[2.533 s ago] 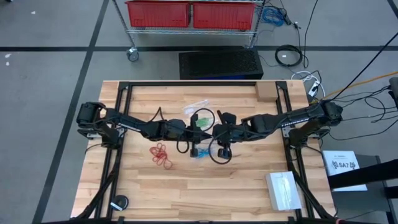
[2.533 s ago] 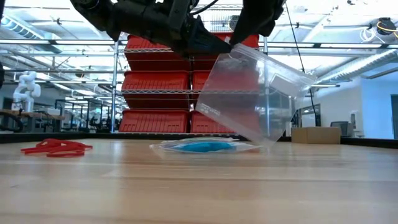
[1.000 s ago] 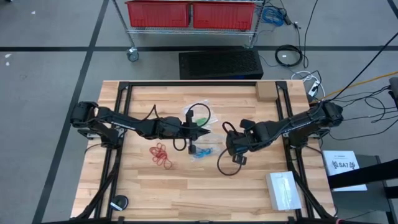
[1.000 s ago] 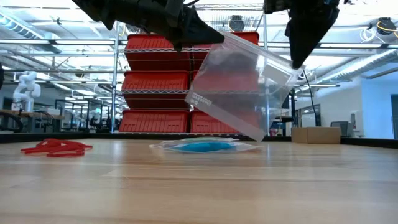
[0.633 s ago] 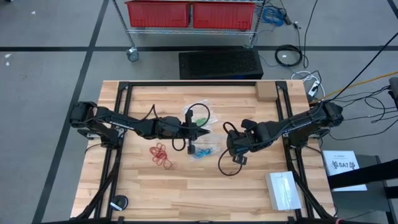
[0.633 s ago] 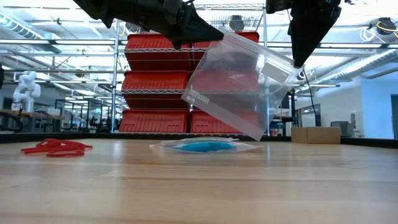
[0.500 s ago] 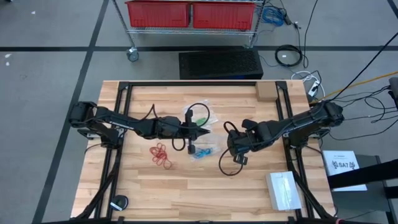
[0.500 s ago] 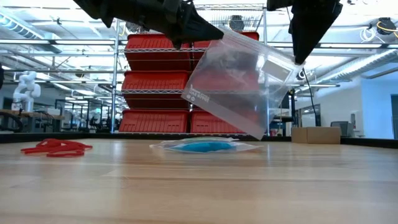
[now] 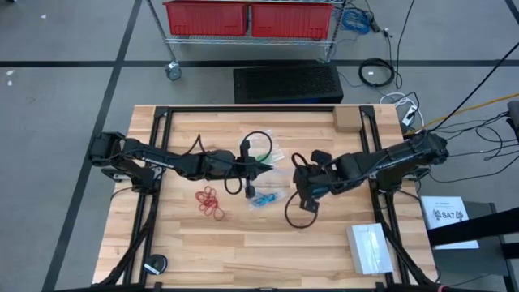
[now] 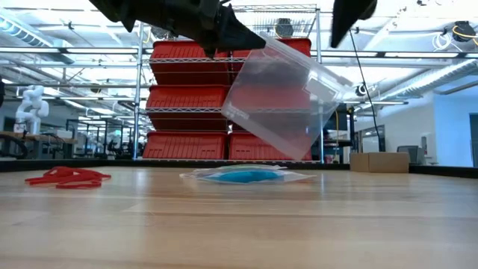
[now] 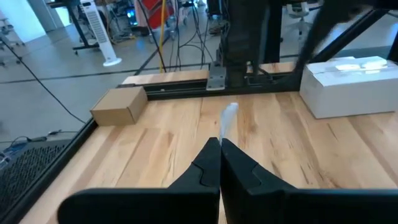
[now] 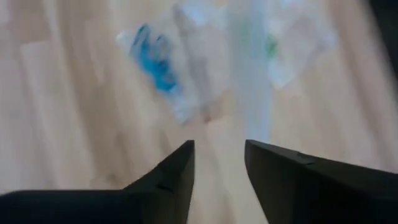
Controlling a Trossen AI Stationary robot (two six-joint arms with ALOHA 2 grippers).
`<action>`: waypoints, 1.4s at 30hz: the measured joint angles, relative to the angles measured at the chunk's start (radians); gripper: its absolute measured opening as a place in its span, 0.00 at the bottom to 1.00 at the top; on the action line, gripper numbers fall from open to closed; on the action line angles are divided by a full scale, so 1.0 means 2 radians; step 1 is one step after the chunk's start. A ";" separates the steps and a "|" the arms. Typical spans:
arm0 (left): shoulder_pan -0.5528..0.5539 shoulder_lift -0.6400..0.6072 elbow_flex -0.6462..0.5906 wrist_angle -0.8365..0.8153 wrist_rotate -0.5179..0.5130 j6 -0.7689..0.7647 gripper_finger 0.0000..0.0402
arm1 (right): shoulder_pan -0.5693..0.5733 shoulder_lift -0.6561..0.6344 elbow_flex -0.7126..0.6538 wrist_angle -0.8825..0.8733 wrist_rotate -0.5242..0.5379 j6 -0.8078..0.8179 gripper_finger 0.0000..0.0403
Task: Sort rubber bands
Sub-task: Open the right transparent zip bag
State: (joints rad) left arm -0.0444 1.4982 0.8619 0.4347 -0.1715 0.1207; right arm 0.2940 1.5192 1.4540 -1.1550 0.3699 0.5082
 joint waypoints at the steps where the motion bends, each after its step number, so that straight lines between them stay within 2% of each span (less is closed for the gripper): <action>1: 0.000 0.000 0.000 -0.001 0.001 0.000 0.00 | -0.001 0.000 0.000 0.005 0.015 -0.011 0.28; 5: 0.000 0.000 0.000 -0.002 0.003 0.000 0.00 | -0.009 0.000 0.000 0.044 0.055 -0.060 0.07; 7: 0.000 0.001 0.000 -0.001 0.003 0.000 0.00 | -0.015 0.000 0.000 0.062 0.064 -0.087 0.02; 14: 0.000 0.001 0.000 -0.001 0.005 -0.001 0.00 | -0.041 0.012 0.001 0.080 0.037 -0.119 0.00; 23: 0.000 0.002 0.000 -0.003 0.005 -0.001 0.00 | -0.045 0.025 0.000 0.090 0.034 -0.126 0.00; 42: 0.000 0.002 0.000 -0.003 0.005 -0.005 0.00 | -0.040 0.056 0.000 0.080 0.033 -0.086 0.00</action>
State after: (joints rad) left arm -0.0452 1.5021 0.8612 0.4278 -0.1616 0.1104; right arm 0.2134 1.6312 1.4532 -0.9948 0.4367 0.3358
